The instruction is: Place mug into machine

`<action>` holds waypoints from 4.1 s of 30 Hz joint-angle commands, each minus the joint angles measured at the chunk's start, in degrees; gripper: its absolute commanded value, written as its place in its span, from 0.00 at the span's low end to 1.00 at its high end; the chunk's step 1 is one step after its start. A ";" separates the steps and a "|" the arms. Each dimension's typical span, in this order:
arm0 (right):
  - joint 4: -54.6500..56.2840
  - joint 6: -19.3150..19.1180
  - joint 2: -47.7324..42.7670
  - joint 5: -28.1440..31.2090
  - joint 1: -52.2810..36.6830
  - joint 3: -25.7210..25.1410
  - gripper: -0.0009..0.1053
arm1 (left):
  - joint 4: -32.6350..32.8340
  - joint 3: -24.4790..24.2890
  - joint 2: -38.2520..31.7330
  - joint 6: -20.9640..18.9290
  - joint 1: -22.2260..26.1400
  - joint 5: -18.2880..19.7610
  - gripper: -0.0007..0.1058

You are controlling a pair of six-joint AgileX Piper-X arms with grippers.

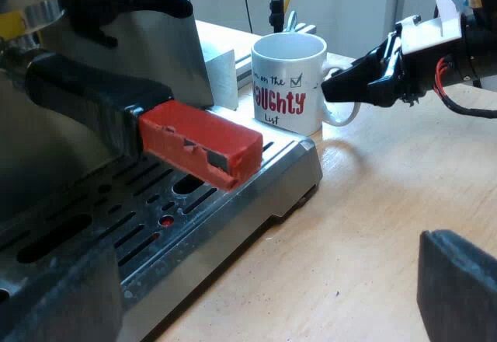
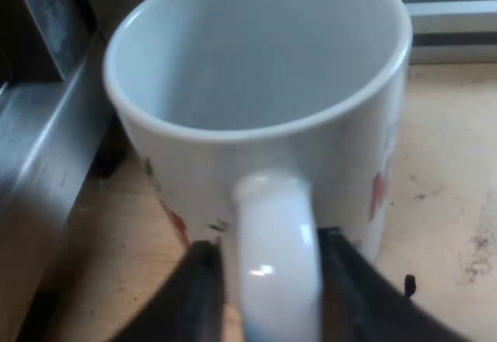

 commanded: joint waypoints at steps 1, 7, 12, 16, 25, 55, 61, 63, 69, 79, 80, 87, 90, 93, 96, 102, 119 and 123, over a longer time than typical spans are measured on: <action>2.32 -0.50 -2.50 0.00 0.05 0.06 0.01 | -1.10 -0.28 0.25 0.05 -0.20 0.24 0.74; 13.78 -1.59 -14.63 0.00 0.05 0.06 0.01 | -1.10 -0.28 0.25 -0.07 -0.20 -1.30 0.74; 25.43 -1.72 -26.91 -0.68 0.05 0.06 0.01 | -0.94 0.05 0.25 -0.07 -0.20 -1.19 0.74; 37.70 -4.75 -38.31 -3.29 2.76 -0.07 0.01 | -0.73 0.28 0.25 -0.07 -0.20 -3.99 0.74; 50.61 -3.43 -51.42 3.45 18.50 -1.22 0.01 | -11.11 5.76 0.25 -0.07 -0.20 -7.54 0.74; 12.01 3.18 -12.39 20.37 41.41 -9.56 0.01 | -17.86 10.52 0.25 -0.07 -0.20 -15.26 0.74; 6.38 3.18 -4.42 20.37 41.41 -13.24 0.01 | -17.86 10.52 0.25 -0.23 -0.20 -14.96 0.74; 5.31 3.18 -2.40 20.37 41.41 -14.35 0.01 | -17.86 10.52 0.25 -0.23 -0.20 -14.81 0.74; 2.39 3.18 3.78 20.25 41.41 -18.62 0.01 | -17.86 10.52 0.25 -0.23 -0.20 -14.82 0.74; 2.51 3.18 9.44 19.36 41.41 -22.07 0.02 | -17.86 10.52 0.25 -0.46 -0.20 -14.82 0.74; 2.51 3.18 9.42 19.50 41.41 -22.07 0.03 | -17.86 10.52 0.25 -0.46 -0.20 -14.82 0.74; 2.51 3.18 9.42 19.48 41.41 -22.07 0.43 | -17.86 10.52 0.25 -0.46 -0.20 -14.82 0.74; 2.51 3.18 9.21 19.48 41.41 -22.07 0.46 | -17.86 10.52 0.25 -0.46 -0.20 -14.82 0.74; 2.69 3.49 9.01 19.48 41.41 -21.88 0.44 | -17.86 10.52 0.25 -1.42 -0.20 -14.82 0.74; 3.58 5.23 10.33 19.36 41.41 -21.90 0.43 | -17.86 10.52 0.25 -1.42 -0.20 -14.82 0.74; -1.07 5.23 14.04 19.36 41.41 -21.90 0.43 | -17.86 10.52 0.25 -1.57 -0.20 -14.82 0.74; -0.47 5.23 20.75 22.52 41.41 -29.75 0.43 | -17.86 10.52 0.25 -1.70 -0.20 -13.37 0.74; 1.30 4.77 19.52 24.46 42.16 -29.75 0.44 | -17.86 10.52 0.25 -1.70 -0.20 -13.37 0.74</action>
